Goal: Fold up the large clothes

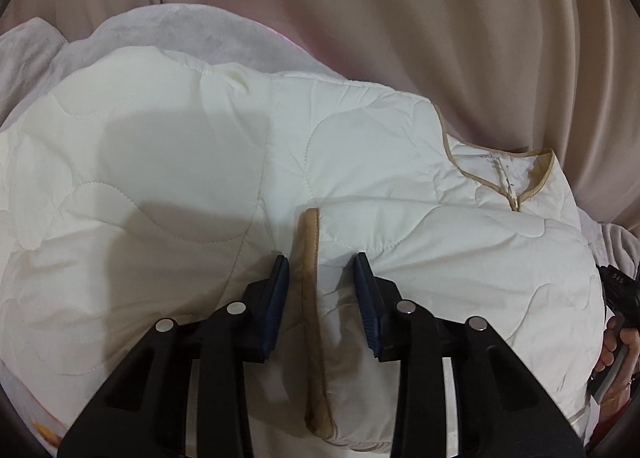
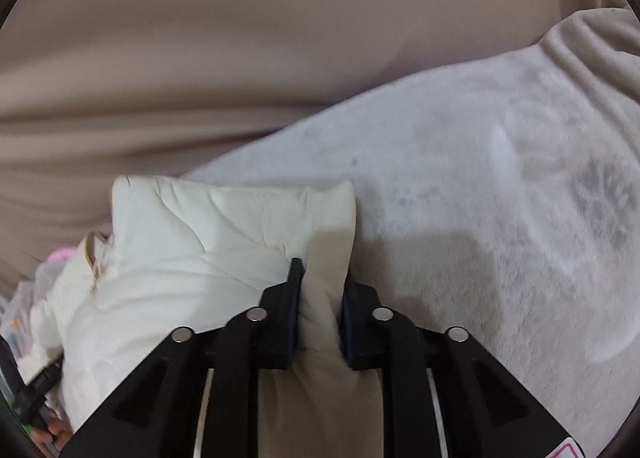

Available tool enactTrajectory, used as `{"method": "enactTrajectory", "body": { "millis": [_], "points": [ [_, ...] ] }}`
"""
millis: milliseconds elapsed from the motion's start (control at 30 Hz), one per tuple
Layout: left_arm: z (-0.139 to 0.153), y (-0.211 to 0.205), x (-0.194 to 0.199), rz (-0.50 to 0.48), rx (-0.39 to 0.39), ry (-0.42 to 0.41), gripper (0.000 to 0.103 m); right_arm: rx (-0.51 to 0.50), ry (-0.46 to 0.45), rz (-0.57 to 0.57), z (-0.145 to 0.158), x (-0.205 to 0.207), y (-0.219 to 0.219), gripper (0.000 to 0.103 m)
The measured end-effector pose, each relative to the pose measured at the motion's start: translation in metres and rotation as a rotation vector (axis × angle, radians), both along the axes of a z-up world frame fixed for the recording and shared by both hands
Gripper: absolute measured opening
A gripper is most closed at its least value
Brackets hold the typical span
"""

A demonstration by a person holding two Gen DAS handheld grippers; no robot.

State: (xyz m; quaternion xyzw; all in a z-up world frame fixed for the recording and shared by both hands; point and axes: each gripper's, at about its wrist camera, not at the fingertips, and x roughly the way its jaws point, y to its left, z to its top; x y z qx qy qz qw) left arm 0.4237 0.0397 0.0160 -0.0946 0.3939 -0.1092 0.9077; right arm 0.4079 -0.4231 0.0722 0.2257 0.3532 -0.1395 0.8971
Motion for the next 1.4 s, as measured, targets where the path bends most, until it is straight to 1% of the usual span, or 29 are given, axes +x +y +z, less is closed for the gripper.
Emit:
{"method": "enactTrajectory", "body": {
  "millis": [67,133,167,200,233,267,333,367,400,433,467,500,533,633,700,767,833,867,900,967,1067,1100,1133,1167,1233,1267,1300,1333,1400],
  "points": [
    [0.007,0.003,-0.010,-0.001,-0.014,-0.002,0.034,-0.062,-0.012,-0.016,0.017,-0.009,0.008,0.026],
    [0.014,0.012,-0.028,-0.029,-0.073,0.001,0.049,-0.152,-0.056,-0.007,0.040,-0.023,0.026,0.029],
    [0.015,0.016,-0.035,-0.036,-0.103,0.009,0.069,-0.182,-0.087,0.019,0.050,-0.028,0.035,0.035],
    [0.014,0.020,-0.043,-0.036,-0.131,0.022,0.081,-0.191,-0.112,0.053,0.059,-0.030,0.043,0.046],
    [0.011,0.022,-0.048,-0.041,-0.156,0.040,0.082,-0.185,-0.125,0.091,0.065,-0.030,0.051,0.052],
    [0.006,0.022,-0.049,-0.054,-0.176,0.070,0.082,-0.168,-0.124,0.138,0.069,-0.027,0.060,0.061],
    [-0.005,0.019,-0.050,-0.067,-0.201,0.115,0.081,-0.136,-0.101,0.224,0.071,-0.016,0.077,0.066],
    [-0.007,0.016,-0.051,-0.060,-0.179,0.105,0.076,-0.133,-0.084,0.255,0.068,-0.006,0.088,0.066],
    [-0.007,0.011,-0.052,-0.062,-0.133,0.087,0.066,-0.148,-0.070,0.274,0.065,0.003,0.100,0.066],
    [-0.006,0.006,-0.053,-0.069,-0.090,0.071,0.060,-0.165,-0.062,0.291,0.060,0.009,0.113,0.062],
    [-0.006,0.002,-0.054,-0.079,-0.066,0.064,0.047,-0.176,-0.055,0.330,0.056,0.014,0.127,0.038],
    [-0.006,-0.002,-0.054,-0.089,-0.045,0.059,0.036,-0.190,-0.037,0.376,0.049,0.017,0.141,0.005],
    [-0.006,-0.003,-0.053,-0.087,-0.030,0.058,0.035,-0.205,-0.022,0.408,0.043,0.022,0.152,0.000],
    [-0.009,0.001,-0.051,-0.094,-0.010,0.051,0.034,-0.305,0.014,0.391,0.027,0.026,0.158,0.000],
    [-0.011,0.005,-0.052,-0.096,-0.023,0.046,0.034,-0.252,0.012,0.318,0.022,0.025,0.128,0.000],
    [-0.014,0.005,-0.054,-0.097,-0.026,0.035,0.034,-0.138,-0.012,0.236,0.024,0.016,0.092,0.000],
    [-0.016,0.003,-0.054,-0.093,-0.009,0.021,0.034,-0.116,-0.006,0.163,0.033,-0.003,0.072,0.000],
    [-0.019,0.001,-0.055,-0.092,0.004,0.012,0.034,-0.121,-0.006,0.154,0.040,-0.014,0.069,0.000],
    [-0.019,-0.001,-0.057,-0.090,0.017,0.003,0.034,-0.100,-0.033,0.186,0.049,-0.033,0.068,0.004],
    [-0.019,-0.002,-0.059,-0.088,0.033,-0.010,0.034,-0.095,-0.052,0.240,0.055,-0.066,0.069,0.004],
    [-0.020,-0.003,-0.060,-0.086,0.035,-0.014,0.034,-0.129,0.046,0.279,0.035,-0.101,0.065,0.004],
    [-0.020,-0.004,-0.059,-0.086,0.037,-0.015,0.034,-0.172,0.109,0.268,0.020,-0.107,0.064,0.000],
    [-0.020,-0.006,-0.060,-0.087,0.039,-0.017,0.035,-0.199,0.149,0.261,0.007,-0.112,0.061,0.000],
    [-0.020,-0.003,-0.063,-0.089,0.036,-0.018,0.036,-0.188,0.146,0.251,0.002,-0.120,0.058,0.000],
    [-0.017,0.002,-0.067,-0.075,0.018,-0.008,0.036,-0.153,0.130,0.209,0.008,-0.138,0.056,0.000],
    [-0.014,0.009,-0.072,-0.061,-0.007,0.001,0.037,-0.164,0.122,0.194,0.015,-0.147,0.061,0.000],
    [-0.012,0.017,-0.077,-0.050,-0.034,0.008,0.042,-0.192,0.111,0.201,0.022,-0.159,0.071,0.007],
    [-0.008,0.029,-0.086,-0.037,-0.077,0.013,0.047,-0.223,0.103,0.219,0.027,-0.172,0.083,0.010],
    [0.001,0.059,-0.109,0.005,-0.143,-0.007,0.064,-0.271,0.097,0.275,0.032,-0.196,0.112,0.010]
  ]
}}
